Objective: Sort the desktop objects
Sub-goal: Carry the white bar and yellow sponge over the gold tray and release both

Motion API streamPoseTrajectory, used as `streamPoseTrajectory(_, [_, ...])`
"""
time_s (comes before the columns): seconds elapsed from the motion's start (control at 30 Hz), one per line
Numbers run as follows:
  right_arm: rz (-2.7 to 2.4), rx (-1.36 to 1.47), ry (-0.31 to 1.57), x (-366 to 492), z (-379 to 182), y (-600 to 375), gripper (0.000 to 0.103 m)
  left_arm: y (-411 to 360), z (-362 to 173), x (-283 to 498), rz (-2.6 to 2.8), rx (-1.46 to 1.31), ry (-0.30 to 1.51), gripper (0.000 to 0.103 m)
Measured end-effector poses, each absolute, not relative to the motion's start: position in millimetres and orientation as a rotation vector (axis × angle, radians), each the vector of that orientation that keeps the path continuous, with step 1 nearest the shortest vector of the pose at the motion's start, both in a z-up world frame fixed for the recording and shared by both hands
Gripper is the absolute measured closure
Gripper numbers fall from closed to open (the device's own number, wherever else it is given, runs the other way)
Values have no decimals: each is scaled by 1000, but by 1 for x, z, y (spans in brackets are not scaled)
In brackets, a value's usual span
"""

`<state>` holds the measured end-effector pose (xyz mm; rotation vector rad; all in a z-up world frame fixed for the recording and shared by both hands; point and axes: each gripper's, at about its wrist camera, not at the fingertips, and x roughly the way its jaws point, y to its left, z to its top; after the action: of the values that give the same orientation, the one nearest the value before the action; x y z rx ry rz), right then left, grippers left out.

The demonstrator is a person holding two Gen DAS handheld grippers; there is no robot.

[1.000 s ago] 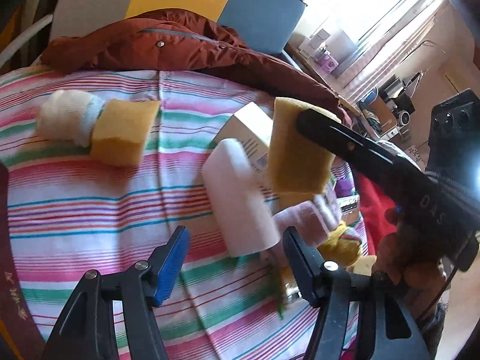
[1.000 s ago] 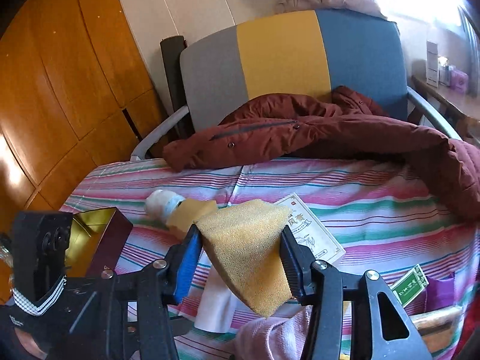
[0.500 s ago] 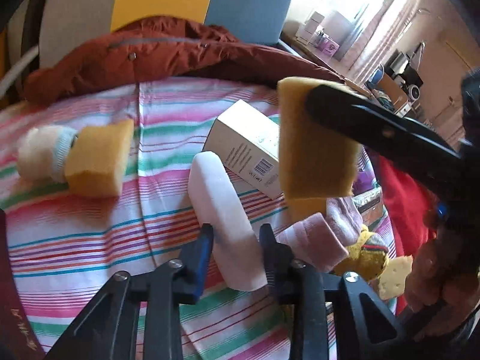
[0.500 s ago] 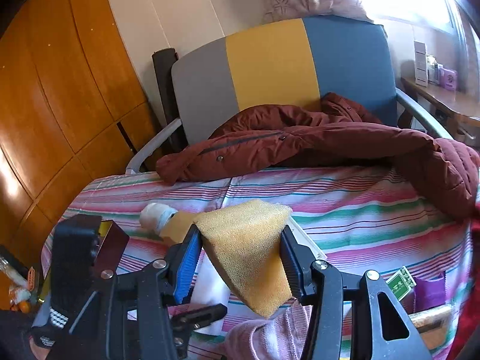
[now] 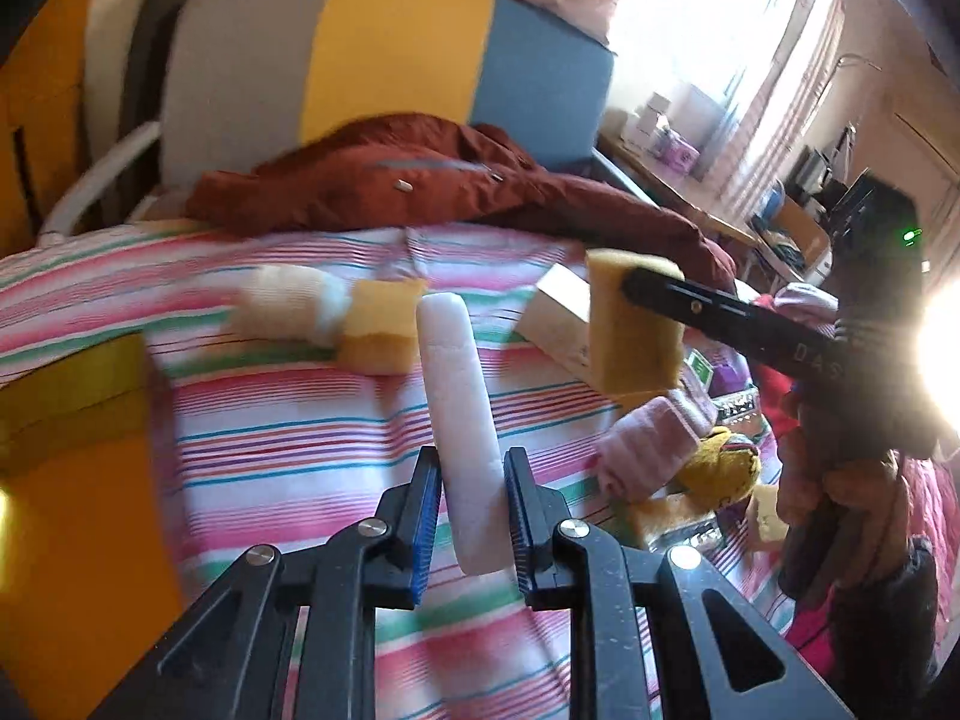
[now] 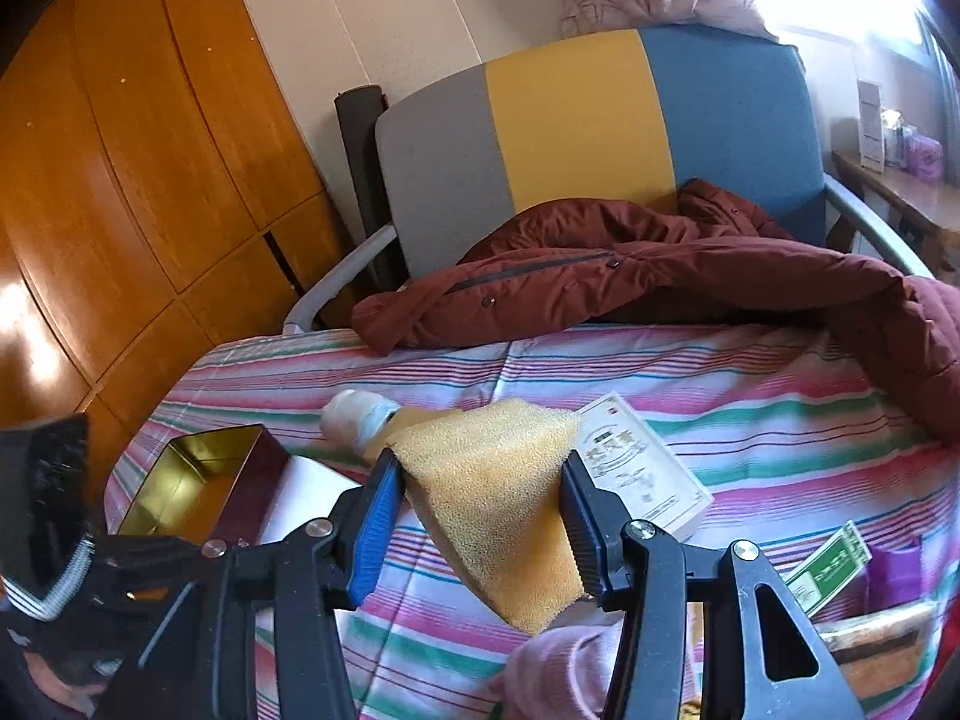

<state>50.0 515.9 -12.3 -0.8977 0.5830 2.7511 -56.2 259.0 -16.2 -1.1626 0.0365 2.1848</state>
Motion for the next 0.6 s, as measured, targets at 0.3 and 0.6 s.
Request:
streamPoseTrajectory(0.3, [2839, -966, 615, 29, 0, 467, 51, 171, 6, -50, 2350, -1111, 36, 82])
streamPoseTrajectory(0.6, [2980, -1044, 666, -6, 17, 379, 50, 82, 0, -52, 2560, -1132, 26, 82])
